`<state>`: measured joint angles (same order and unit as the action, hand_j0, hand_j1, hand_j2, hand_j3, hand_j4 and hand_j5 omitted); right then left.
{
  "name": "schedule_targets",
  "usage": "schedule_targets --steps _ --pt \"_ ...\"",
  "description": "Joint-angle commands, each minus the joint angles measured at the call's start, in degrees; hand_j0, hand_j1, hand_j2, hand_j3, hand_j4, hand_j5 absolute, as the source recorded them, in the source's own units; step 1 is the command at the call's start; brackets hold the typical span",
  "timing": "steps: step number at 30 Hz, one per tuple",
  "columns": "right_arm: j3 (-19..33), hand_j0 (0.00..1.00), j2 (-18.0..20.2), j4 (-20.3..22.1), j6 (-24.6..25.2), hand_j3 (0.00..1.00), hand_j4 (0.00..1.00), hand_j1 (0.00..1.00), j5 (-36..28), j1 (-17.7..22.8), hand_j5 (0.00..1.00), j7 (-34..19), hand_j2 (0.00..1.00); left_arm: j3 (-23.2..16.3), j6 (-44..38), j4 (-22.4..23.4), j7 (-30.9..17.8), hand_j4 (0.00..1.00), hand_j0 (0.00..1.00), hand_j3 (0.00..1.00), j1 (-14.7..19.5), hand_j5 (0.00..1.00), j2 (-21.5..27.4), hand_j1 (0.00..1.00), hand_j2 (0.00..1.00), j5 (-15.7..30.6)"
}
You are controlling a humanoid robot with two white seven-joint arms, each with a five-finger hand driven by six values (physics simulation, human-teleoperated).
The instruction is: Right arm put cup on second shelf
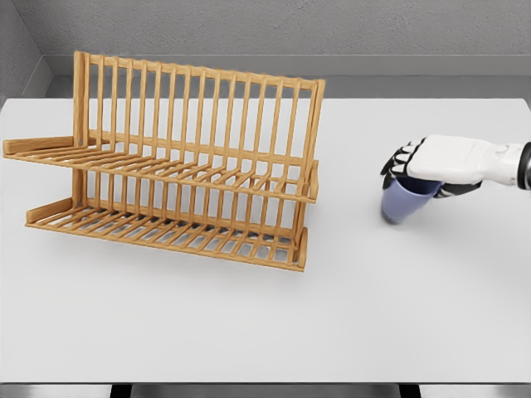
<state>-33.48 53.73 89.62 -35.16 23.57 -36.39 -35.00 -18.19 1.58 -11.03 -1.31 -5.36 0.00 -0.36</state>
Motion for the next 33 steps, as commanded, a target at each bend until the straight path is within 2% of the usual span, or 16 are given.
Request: schedule_targets --steps 1,4,9,12,20,23,33 --pt "0.52 0.65 0.06 0.65 0.16 0.65 0.65 0.65 -0.37 0.00 0.65 0.00 0.65 0.00 0.00 0.04 -0.01 1.00 1.00 1.00 0.00 1.00 0.00 1.00 1.00 0.00" --pt "2.45 0.65 0.06 1.00 0.16 0.65 0.65 0.65 -0.72 -0.70 0.65 0.00 0.65 0.00 0.00 0.04 -0.01 1.00 1.00 1.00 0.00 1.00 0.00 1.00 1.00 0.00" --pt "2.63 0.65 -0.12 2.93 0.16 0.65 0.65 0.65 -0.72 -2.90 0.65 0.00 0.65 0.00 0.00 0.04 -0.01 1.00 1.00 1.00 0.00 1.00 0.00 1.00 1.00 0.00" --pt "5.00 0.65 -0.12 4.51 0.16 0.65 0.65 0.65 -0.72 -3.08 0.65 0.00 0.65 0.00 0.00 0.04 -0.01 1.00 1.00 1.00 0.00 1.00 0.00 1.00 1.00 0.00" --pt "5.18 0.65 -0.38 10.14 0.16 0.65 0.65 0.65 -0.81 -4.22 0.65 0.00 0.65 0.00 0.00 -0.04 -0.01 1.00 1.00 1.00 0.00 1.00 0.00 1.00 1.00 0.00" --pt "5.09 0.65 -0.74 10.84 0.16 0.65 0.65 0.65 -0.72 -4.83 0.65 0.00 0.65 0.00 0.00 -0.04 -0.01 1.00 1.00 1.00 0.00 1.00 0.00 1.00 1.00 0.00" --pt "4.12 0.65 -5.92 10.84 0.16 0.65 0.65 0.65 -0.81 -7.21 0.65 0.00 0.65 0.00 0.00 -0.04 -0.01 1.00 1.00 1.00 0.00 1.00 0.00 1.00 1.00 0.00"
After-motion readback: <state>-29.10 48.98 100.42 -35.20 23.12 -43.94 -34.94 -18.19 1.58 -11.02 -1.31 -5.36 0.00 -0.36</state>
